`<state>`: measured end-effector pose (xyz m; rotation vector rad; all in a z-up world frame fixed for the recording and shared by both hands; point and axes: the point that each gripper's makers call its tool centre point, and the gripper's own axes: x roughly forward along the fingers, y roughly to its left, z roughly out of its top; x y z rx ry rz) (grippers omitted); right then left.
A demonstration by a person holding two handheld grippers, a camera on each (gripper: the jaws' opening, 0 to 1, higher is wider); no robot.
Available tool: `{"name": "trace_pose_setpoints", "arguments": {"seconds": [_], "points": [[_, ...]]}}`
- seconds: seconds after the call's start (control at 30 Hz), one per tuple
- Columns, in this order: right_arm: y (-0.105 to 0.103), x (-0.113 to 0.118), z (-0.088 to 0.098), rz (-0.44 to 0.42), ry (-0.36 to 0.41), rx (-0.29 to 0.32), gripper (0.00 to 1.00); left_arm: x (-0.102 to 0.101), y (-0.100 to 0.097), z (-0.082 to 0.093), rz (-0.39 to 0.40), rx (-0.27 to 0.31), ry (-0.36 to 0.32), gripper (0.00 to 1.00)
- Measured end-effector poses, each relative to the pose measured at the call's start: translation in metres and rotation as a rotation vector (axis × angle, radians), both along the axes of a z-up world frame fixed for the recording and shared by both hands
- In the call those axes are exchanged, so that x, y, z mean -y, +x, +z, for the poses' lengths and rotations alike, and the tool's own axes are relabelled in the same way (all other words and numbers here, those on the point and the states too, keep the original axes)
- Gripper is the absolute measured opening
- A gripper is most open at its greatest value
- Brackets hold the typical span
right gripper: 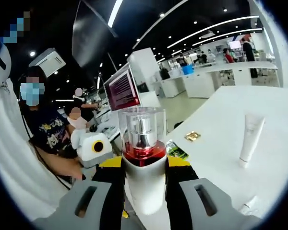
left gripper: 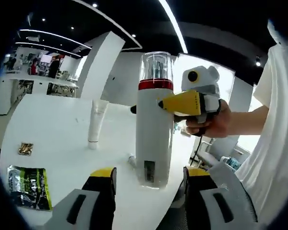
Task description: Arrange the skincare products in the storage area until every visible bottle or jar stands upright without overlapping.
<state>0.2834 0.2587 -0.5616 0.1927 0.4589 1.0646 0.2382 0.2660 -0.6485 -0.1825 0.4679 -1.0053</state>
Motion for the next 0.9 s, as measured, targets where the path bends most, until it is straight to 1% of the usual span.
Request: {"name": "trace_pose_setpoints", "arguments": {"seconds": [0.07, 0.1, 0.13, 0.17, 0.2, 0.23, 0.27, 0.3, 0.37, 0.4, 0.43, 0.5, 0.53, 0.57, 0.63, 0.67, 0.7, 0.73, 0.77, 0.87, 0.9], "points": [[0.011, 0.009, 0.000, -0.023, 0.000, 0.008, 0.29, -0.012, 0.001, -0.004, 0.033, 0.006, 0.044, 0.72], [0.018, 0.014, 0.000, -0.036, -0.003, 0.011, 0.29, -0.020, 0.002, -0.006, 0.053, 0.018, 0.068, 0.75], [0.023, 0.018, 0.000, -0.048, -0.007, 0.018, 0.29, -0.025, 0.004, -0.006, 0.075, 0.023, 0.079, 0.79], [0.028, 0.021, 0.000, -0.060, -0.011, 0.025, 0.29, -0.030, 0.006, -0.006, 0.103, 0.031, 0.089, 0.82], [0.035, 0.026, -0.001, -0.073, -0.015, 0.033, 0.29, -0.040, 0.011, -0.006, 0.164, 0.037, 0.112, 0.85], [0.042, 0.031, -0.001, -0.088, -0.014, 0.039, 0.29, -0.047, 0.015, -0.004, 0.197, 0.074, 0.133, 0.88], [0.044, 0.033, -0.001, -0.092, -0.013, 0.039, 0.29, -0.054, 0.017, -0.003, 0.225, 0.107, 0.165, 0.91], [0.051, 0.038, -0.002, -0.106, -0.011, 0.043, 0.29, -0.058, 0.018, -0.003, 0.240, 0.127, 0.190, 0.93], [0.059, 0.045, -0.003, -0.127, -0.016, 0.054, 0.29, -0.067, 0.017, -0.006, 0.272, 0.147, 0.232, 0.98], [0.065, 0.050, -0.004, -0.142, -0.021, 0.064, 0.29, -0.071, 0.016, -0.008, 0.295, 0.144, 0.231, 1.00], [0.069, 0.054, -0.005, -0.147, -0.023, 0.070, 0.29, -0.072, 0.013, -0.010, 0.285, 0.144, 0.238, 1.00], [0.078, 0.062, -0.009, -0.163, -0.034, 0.080, 0.29, -0.080, 0.009, -0.019, 0.311, 0.139, 0.291, 1.00], [0.083, 0.068, -0.012, -0.175, -0.042, 0.085, 0.29, -0.081, 0.008, -0.021, 0.311, 0.152, 0.305, 1.00], [0.086, 0.072, -0.014, -0.185, -0.046, 0.085, 0.29, -0.082, 0.005, -0.025, 0.310, 0.153, 0.314, 1.00], [0.093, 0.080, -0.019, -0.201, -0.055, 0.089, 0.29, -0.087, 0.000, -0.034, 0.334, 0.136, 0.331, 1.00], [0.096, 0.084, -0.022, -0.207, -0.059, 0.089, 0.29, -0.087, -0.001, -0.038, 0.334, 0.131, 0.331, 0.99], [0.101, 0.090, -0.026, -0.219, -0.063, 0.086, 0.29, -0.090, -0.003, -0.047, 0.321, 0.101, 0.381, 0.99], [0.105, 0.095, -0.030, -0.226, -0.069, 0.090, 0.29, -0.092, -0.001, -0.048, 0.319, 0.098, 0.400, 0.96], [0.108, 0.098, -0.034, -0.230, -0.073, 0.090, 0.29, -0.090, 0.003, -0.045, 0.322, 0.112, 0.385, 0.95], [0.116, 0.107, -0.043, -0.246, -0.097, 0.095, 0.29, -0.095, 0.003, -0.047, 0.335, 0.095, 0.382, 0.95], [0.121, 0.113, -0.049, -0.253, -0.107, 0.103, 0.29, -0.096, 0.002, -0.048, 0.339, 0.090, 0.387, 0.94]]}}
